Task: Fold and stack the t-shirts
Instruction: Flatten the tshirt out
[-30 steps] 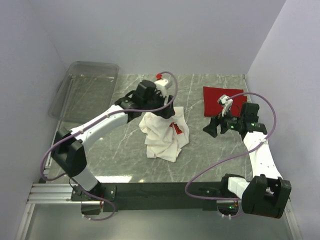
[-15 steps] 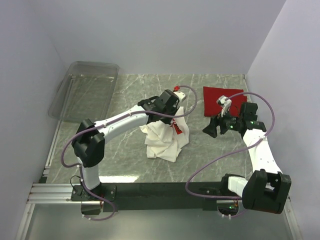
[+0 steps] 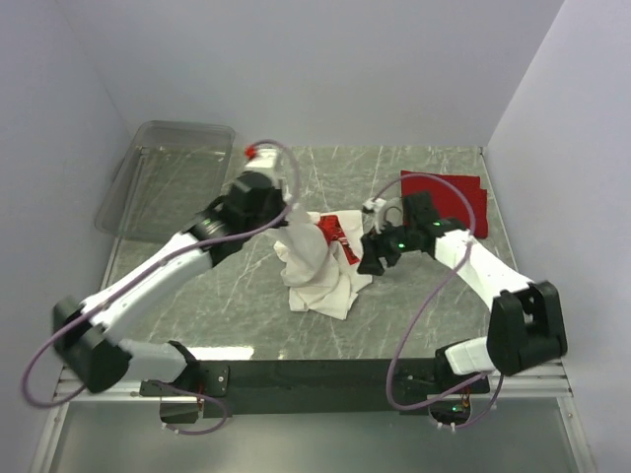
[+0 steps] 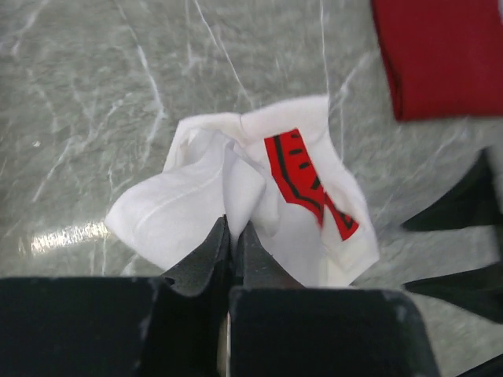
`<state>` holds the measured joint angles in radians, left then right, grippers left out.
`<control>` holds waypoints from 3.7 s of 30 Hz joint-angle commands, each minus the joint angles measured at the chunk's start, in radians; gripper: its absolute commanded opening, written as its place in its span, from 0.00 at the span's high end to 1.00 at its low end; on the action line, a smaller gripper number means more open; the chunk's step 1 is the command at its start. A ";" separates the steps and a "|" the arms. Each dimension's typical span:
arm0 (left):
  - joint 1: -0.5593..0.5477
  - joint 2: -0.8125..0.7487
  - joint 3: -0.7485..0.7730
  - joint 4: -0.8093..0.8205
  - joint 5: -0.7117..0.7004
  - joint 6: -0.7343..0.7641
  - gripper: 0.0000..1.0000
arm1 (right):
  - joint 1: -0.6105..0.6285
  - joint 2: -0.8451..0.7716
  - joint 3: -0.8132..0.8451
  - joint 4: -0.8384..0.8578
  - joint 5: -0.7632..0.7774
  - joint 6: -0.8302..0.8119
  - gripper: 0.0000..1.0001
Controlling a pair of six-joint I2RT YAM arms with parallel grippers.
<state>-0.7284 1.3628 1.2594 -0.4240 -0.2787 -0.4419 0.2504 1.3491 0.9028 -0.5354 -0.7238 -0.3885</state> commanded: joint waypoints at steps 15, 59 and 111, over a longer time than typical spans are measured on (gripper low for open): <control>0.072 -0.327 -0.302 0.130 -0.003 -0.239 1.00 | 0.274 0.375 0.140 0.065 0.199 0.203 0.78; 0.159 -0.550 0.109 0.267 -0.281 0.049 1.00 | -0.362 -0.191 1.027 -0.051 0.196 0.175 1.00; 0.244 -0.746 -0.753 0.088 0.211 -0.480 0.61 | -0.352 -0.057 0.116 -0.307 0.337 -0.366 0.41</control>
<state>-0.4866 0.6491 0.4900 -0.3172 -0.0895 -0.9157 -0.1024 1.3678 1.0256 -0.8734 -0.4889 -0.7319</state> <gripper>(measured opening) 0.271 0.526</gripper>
